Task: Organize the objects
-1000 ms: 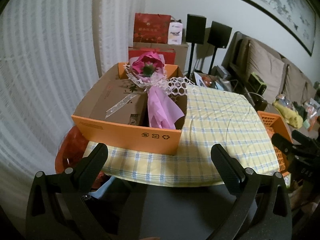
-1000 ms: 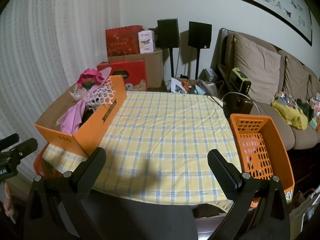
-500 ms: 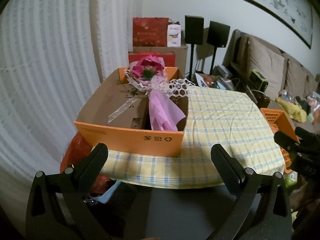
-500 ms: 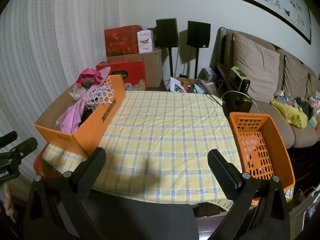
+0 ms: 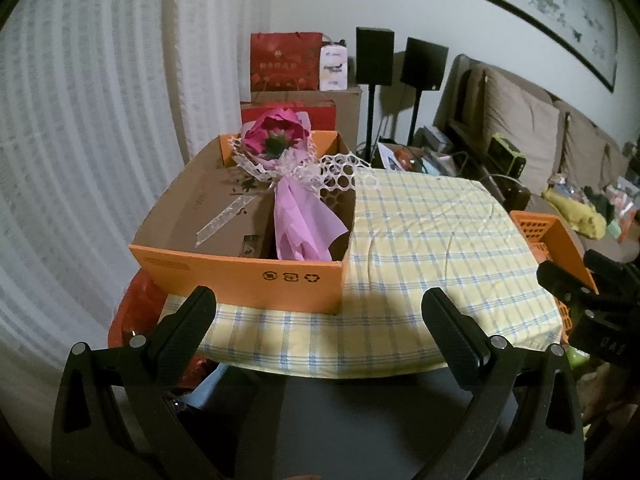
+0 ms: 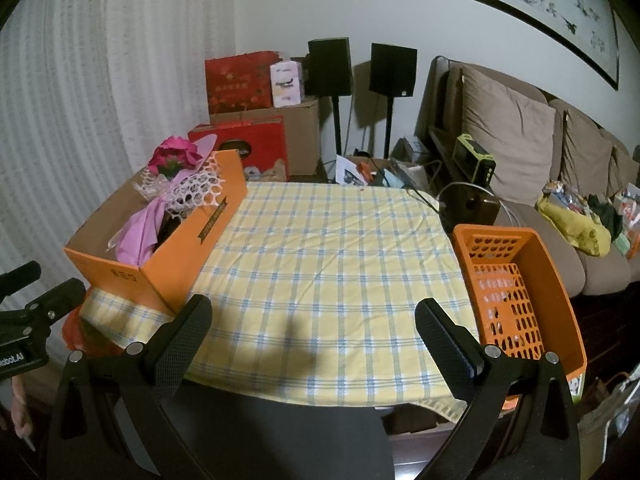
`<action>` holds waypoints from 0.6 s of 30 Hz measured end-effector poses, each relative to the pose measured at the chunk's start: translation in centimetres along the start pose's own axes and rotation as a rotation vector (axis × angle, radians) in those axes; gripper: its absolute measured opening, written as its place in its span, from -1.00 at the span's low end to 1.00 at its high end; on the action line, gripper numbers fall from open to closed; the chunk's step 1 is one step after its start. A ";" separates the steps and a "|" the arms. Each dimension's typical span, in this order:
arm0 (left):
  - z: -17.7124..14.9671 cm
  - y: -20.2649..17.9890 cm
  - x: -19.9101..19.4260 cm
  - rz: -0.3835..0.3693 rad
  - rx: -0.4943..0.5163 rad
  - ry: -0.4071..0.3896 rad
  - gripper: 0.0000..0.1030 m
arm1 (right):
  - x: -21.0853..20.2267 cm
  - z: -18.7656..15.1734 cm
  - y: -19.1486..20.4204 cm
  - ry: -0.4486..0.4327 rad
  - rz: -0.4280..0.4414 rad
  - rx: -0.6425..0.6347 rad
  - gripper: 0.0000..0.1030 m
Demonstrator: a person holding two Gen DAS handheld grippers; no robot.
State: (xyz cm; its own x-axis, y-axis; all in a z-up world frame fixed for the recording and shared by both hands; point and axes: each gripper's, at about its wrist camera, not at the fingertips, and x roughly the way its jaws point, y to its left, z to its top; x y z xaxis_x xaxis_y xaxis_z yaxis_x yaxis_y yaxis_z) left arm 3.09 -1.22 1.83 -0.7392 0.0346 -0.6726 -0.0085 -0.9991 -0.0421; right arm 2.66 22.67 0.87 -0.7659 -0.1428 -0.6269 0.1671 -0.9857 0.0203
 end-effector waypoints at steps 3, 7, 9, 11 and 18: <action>0.1 -0.1 0.1 0.003 0.001 0.008 1.00 | 0.0 0.0 0.0 -0.002 0.000 0.000 0.99; 0.2 0.0 0.2 -0.002 -0.008 0.022 1.00 | -0.2 0.0 -0.1 -0.015 -0.007 0.000 0.99; 0.2 0.0 0.2 0.000 -0.008 0.021 1.00 | -0.3 0.0 -0.1 -0.023 -0.008 0.000 0.99; 0.2 0.0 0.3 -0.002 -0.007 0.021 1.00 | -0.4 0.0 0.0 -0.027 -0.010 -0.002 0.99; 0.2 0.0 0.2 0.002 -0.009 0.019 1.00 | -0.4 0.1 0.1 -0.029 -0.010 -0.002 0.99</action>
State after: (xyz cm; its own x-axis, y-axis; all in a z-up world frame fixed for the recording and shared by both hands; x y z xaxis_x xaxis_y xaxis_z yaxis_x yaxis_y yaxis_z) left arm 2.78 -1.24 1.81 -0.7264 0.0333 -0.6865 -0.0009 -0.9989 -0.0475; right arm 2.93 22.57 1.18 -0.7851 -0.1353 -0.6044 0.1605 -0.9869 0.0125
